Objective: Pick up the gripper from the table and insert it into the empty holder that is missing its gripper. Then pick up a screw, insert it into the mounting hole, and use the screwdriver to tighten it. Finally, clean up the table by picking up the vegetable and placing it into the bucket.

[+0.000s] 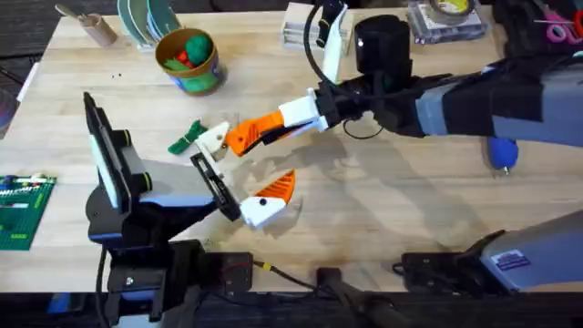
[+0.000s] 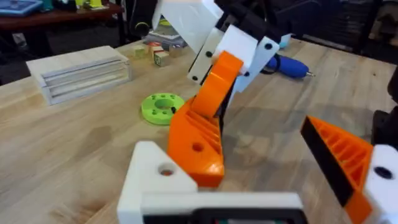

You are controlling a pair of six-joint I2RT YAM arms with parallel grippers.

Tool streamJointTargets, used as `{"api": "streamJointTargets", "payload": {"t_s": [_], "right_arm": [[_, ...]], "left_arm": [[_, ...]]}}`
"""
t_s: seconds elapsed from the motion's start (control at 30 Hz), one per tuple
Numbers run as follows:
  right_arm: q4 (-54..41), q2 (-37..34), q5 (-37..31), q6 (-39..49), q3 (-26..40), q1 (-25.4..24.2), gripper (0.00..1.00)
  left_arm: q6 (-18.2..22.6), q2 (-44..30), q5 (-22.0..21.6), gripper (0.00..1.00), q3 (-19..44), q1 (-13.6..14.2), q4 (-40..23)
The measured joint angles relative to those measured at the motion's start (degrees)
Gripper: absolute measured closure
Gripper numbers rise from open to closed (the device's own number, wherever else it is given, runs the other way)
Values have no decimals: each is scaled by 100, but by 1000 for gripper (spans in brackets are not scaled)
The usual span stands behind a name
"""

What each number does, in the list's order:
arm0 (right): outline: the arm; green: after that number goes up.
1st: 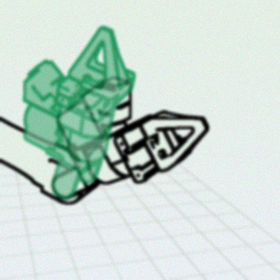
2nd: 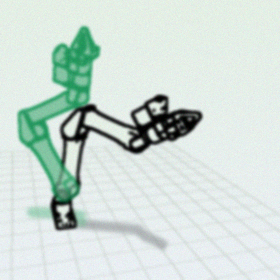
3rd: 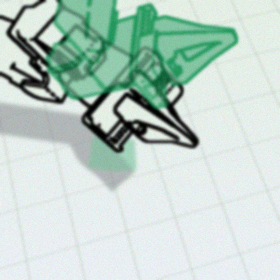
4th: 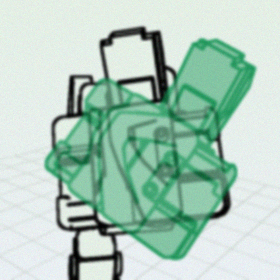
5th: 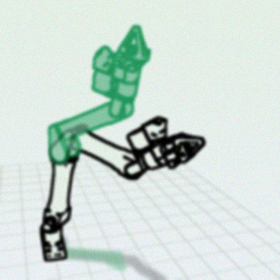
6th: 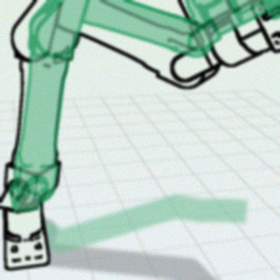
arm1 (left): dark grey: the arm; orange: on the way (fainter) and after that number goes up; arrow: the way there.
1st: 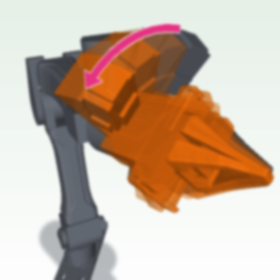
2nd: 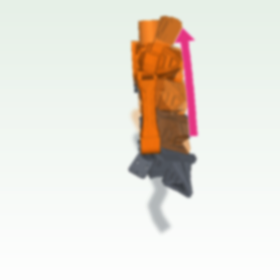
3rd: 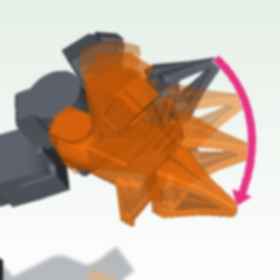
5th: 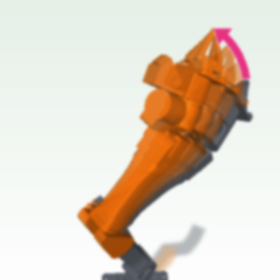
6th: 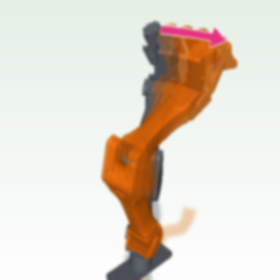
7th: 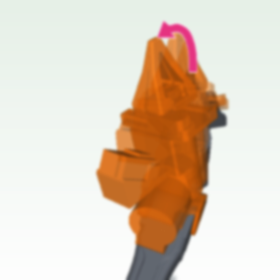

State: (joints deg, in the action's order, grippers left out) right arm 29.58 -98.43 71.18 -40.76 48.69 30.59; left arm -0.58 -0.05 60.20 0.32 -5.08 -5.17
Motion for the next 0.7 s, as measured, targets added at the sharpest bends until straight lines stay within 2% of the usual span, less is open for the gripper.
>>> {"api": "streamJointTargets", "payload": {"t_s": [0.47, 0.7], "right_arm": [[57, -7, -391, -386, 4, 131, 991], [791, -296, -512, -903, 35, 260, 992]], "left_arm": [[-85, 0, -158, 7, -2, -37, 15], [-142, 0, -418, 7, -7, -110, 46]]}}
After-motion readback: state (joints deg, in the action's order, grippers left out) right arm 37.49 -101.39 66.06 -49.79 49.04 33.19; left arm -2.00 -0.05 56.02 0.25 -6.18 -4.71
